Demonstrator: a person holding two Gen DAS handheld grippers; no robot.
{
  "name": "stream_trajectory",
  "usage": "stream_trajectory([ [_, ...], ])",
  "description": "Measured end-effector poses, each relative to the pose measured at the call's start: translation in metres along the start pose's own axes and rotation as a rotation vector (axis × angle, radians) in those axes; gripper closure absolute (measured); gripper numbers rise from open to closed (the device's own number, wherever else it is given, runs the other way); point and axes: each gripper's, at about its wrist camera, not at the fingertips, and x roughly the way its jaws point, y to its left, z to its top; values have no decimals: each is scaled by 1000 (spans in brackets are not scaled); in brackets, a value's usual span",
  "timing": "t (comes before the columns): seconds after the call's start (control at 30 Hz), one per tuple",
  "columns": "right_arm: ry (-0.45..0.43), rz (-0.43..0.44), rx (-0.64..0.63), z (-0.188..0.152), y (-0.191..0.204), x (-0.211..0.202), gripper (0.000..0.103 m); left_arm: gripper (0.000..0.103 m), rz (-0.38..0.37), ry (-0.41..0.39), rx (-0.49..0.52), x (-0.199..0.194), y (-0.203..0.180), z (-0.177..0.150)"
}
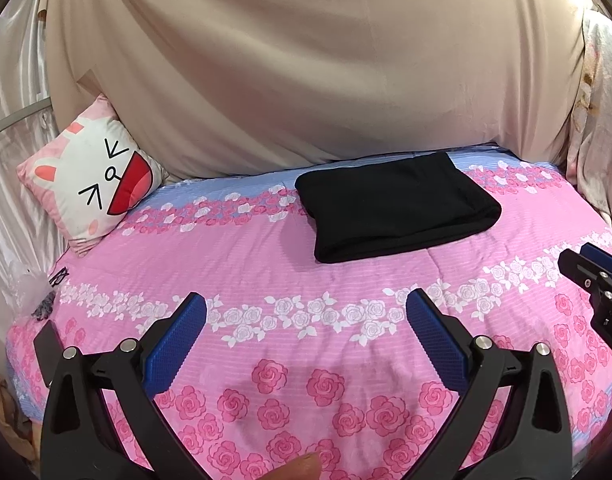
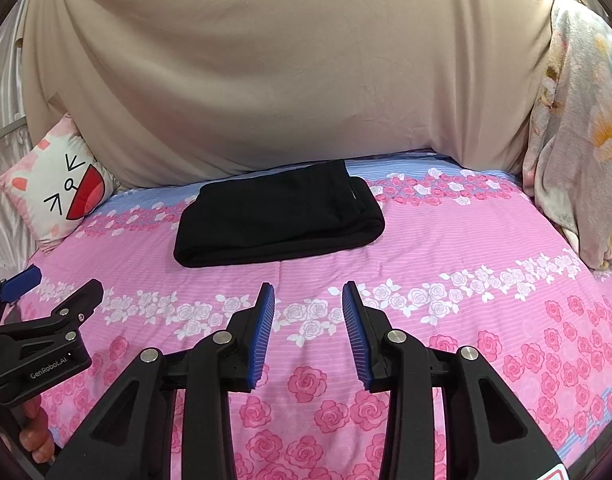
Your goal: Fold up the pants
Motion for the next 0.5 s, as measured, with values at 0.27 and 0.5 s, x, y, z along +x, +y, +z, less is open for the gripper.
stream_trajectory([
  [0.27,6,2,-8,-1,9,2,67,5,2,5,-14,2,7,-2],
  [0.5,14,2,-8,-3,12,5,67,5,9,17,-15,6,10,-5],
])
